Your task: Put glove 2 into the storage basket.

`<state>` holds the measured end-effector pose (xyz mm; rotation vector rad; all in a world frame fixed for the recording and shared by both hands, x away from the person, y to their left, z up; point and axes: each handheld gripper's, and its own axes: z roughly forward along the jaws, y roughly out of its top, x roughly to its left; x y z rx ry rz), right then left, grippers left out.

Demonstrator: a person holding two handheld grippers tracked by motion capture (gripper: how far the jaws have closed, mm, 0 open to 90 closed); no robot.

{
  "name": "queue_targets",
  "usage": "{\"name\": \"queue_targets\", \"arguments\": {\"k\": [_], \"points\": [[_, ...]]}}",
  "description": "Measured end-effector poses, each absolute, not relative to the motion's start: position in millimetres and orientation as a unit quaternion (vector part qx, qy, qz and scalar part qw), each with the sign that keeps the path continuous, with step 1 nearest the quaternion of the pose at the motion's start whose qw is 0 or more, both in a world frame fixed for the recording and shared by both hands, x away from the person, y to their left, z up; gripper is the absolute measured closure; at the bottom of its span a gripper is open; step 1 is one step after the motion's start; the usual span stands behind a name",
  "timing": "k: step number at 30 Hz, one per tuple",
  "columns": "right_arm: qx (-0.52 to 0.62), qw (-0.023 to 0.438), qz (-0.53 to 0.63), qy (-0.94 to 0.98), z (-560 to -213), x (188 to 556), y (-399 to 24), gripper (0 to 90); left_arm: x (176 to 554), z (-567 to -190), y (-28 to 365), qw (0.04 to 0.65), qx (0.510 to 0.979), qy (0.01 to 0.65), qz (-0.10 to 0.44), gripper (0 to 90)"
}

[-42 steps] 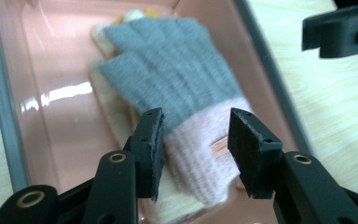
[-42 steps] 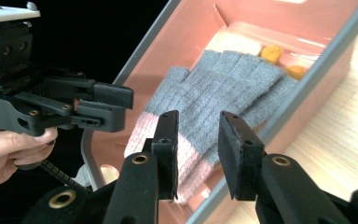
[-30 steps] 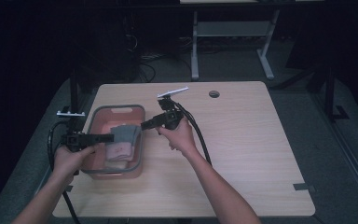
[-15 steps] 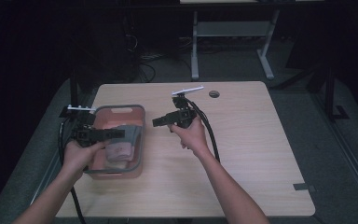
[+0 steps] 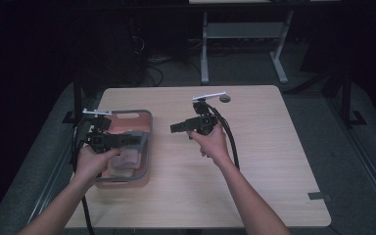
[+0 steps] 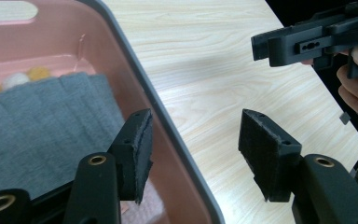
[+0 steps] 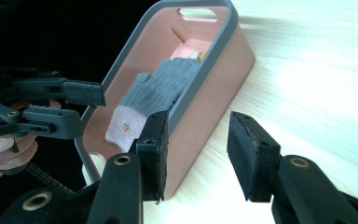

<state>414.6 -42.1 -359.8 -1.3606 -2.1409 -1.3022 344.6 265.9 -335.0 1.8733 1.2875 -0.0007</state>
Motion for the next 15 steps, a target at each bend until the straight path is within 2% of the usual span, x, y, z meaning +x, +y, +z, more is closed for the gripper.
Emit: {"name": "queue_targets", "arguments": {"k": [15], "points": [[-0.492, 0.132, -0.452, -0.732, -365.2, 411.4, -79.6, 53.5, 349.7, -333.4, 239.4, 0.429, 0.754, 0.497, -0.011, 40.6]]}}
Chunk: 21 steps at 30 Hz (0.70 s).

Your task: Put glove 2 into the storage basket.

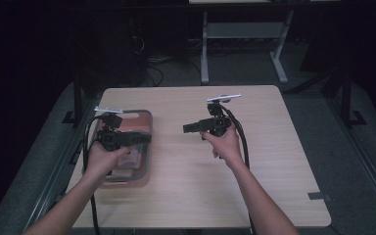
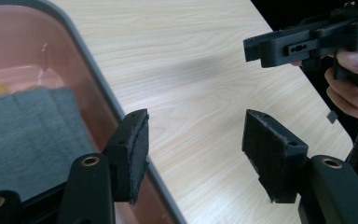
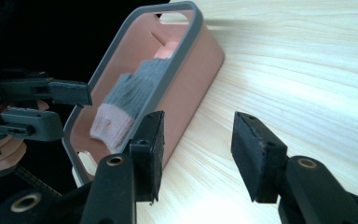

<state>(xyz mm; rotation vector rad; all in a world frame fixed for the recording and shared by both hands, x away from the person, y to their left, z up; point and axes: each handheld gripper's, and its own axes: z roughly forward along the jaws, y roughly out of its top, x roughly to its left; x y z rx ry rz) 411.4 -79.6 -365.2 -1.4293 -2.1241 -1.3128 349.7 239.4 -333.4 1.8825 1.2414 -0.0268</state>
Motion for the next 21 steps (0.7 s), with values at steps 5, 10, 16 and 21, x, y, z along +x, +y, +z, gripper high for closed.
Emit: {"name": "queue_targets", "arguments": {"k": [5, 10, 16, 21], "points": [[-0.501, 0.128, -0.449, -0.729, -367.7, 410.7, -92.8, 52.9, 352.4, -334.4, 228.5, 0.431, 0.757, 0.492, -0.016, 39.3], [-0.507, 0.127, -0.452, -0.723, -367.9, 409.4, -104.1, 52.5, 354.2, -335.6, 218.4, 0.436, 0.761, 0.48, -0.021, 38.5], [-0.516, 0.125, -0.449, -0.718, -370.8, 407.5, -116.9, 51.7, 355.7, -338.2, 207.8, 0.436, 0.764, 0.475, -0.025, 37.6], [-0.521, 0.122, -0.45, -0.715, -372.4, 406.1, -126.0, 50.0, 356.7, -340.4, 200.2, 0.436, 0.766, 0.472, -0.029, 36.5]]}}
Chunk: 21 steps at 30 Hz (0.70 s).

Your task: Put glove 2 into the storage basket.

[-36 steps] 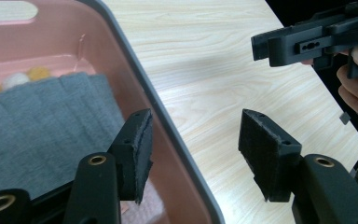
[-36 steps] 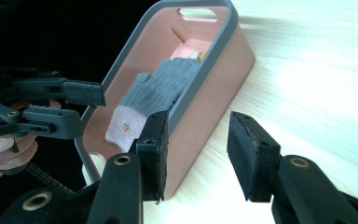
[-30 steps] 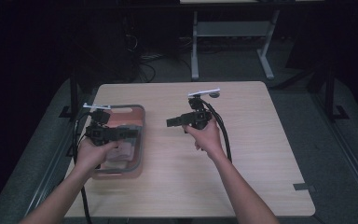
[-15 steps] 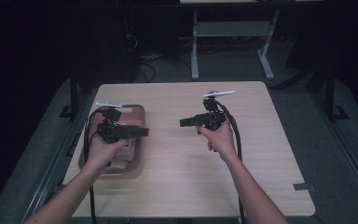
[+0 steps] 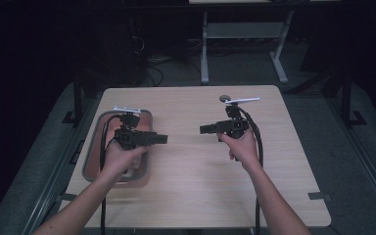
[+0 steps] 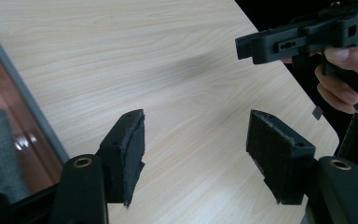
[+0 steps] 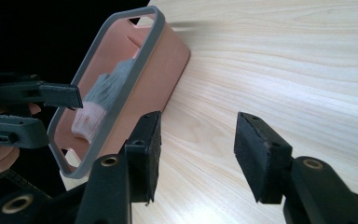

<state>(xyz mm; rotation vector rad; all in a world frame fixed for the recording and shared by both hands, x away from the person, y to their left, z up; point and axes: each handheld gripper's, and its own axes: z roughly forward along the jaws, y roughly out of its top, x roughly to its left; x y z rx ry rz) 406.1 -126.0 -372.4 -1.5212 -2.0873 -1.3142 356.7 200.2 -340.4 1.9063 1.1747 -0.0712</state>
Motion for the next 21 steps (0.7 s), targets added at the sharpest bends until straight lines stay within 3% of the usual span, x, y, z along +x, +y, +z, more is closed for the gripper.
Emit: {"name": "queue_targets", "arguments": {"k": [21], "points": [[-0.546, 0.125, -0.444, -0.7, -390.1, 394.7, -160.0, 47.2, 354.4, -345.7, 176.2, 0.442, 0.77, 0.459, -0.036, 32.4]]}}
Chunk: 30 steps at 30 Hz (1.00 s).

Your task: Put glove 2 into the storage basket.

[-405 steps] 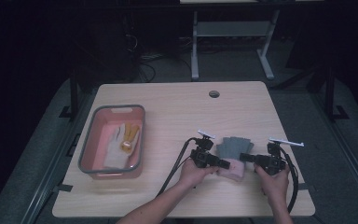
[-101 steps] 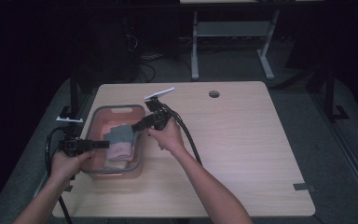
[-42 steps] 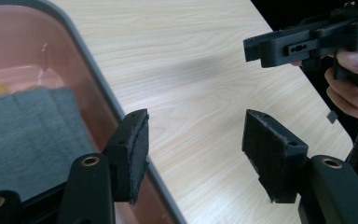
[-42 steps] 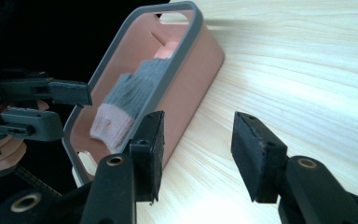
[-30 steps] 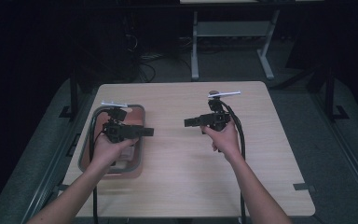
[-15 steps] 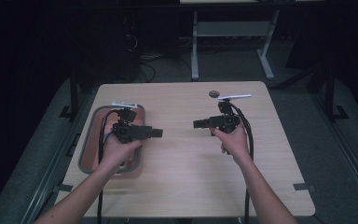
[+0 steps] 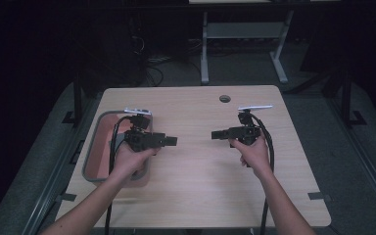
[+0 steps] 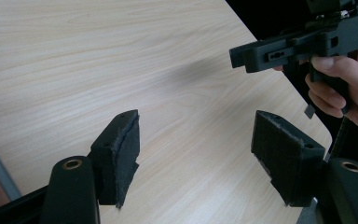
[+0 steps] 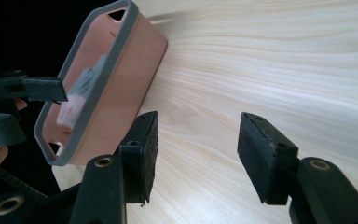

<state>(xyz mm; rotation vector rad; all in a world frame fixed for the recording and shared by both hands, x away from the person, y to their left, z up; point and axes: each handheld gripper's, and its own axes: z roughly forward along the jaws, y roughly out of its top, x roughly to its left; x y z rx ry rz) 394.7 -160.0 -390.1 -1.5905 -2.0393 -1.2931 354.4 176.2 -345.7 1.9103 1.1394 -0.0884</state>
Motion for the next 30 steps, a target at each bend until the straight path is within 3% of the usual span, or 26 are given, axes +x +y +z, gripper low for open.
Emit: {"name": "queue_targets", "arguments": {"k": [30], "points": [[-0.577, 0.124, -0.434, -0.68, -412.9, 373.2, -205.0, 44.8, 346.9, -366.6, 129.5, 0.438, 0.788, 0.427, -0.066, 29.3]]}}
